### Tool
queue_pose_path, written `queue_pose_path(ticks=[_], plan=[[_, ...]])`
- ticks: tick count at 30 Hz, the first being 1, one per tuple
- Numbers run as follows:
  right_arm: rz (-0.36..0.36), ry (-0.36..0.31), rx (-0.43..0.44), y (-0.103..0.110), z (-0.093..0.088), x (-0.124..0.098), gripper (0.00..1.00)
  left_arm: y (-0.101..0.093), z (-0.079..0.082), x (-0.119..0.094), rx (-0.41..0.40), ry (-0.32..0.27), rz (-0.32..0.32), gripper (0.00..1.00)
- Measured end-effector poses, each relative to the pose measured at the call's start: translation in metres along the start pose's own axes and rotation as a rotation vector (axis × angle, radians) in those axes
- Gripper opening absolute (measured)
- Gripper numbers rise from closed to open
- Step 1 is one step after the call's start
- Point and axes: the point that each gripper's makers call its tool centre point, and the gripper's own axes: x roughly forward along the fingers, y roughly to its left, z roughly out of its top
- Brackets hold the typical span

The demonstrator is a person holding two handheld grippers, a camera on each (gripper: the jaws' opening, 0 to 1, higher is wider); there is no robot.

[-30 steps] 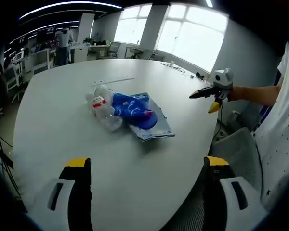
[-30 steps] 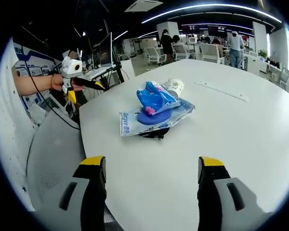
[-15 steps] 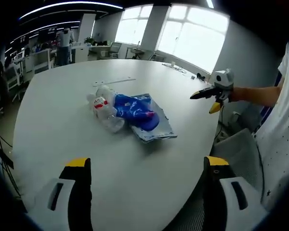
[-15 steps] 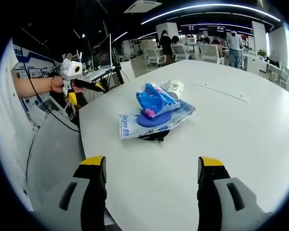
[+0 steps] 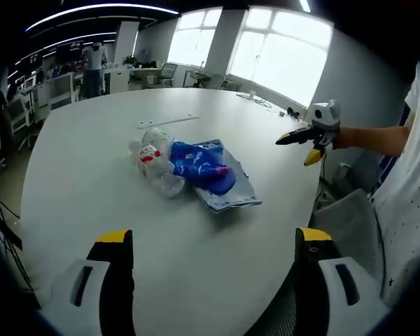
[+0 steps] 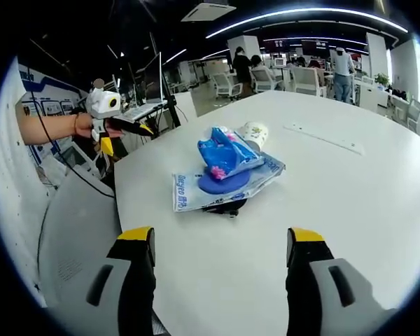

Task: Arrange the tabletop items into an orderly group along one side of the table until the central work area is clear of visible clutter.

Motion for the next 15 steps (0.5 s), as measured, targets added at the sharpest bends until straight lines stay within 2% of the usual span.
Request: queue_pose_path(ticks=[15], plan=[[-0.003,-0.043,0.009,0.001,0.018,0.01,0.74,0.003,0.014,0.005,0.016,-0.016,-0.002,0.97]])
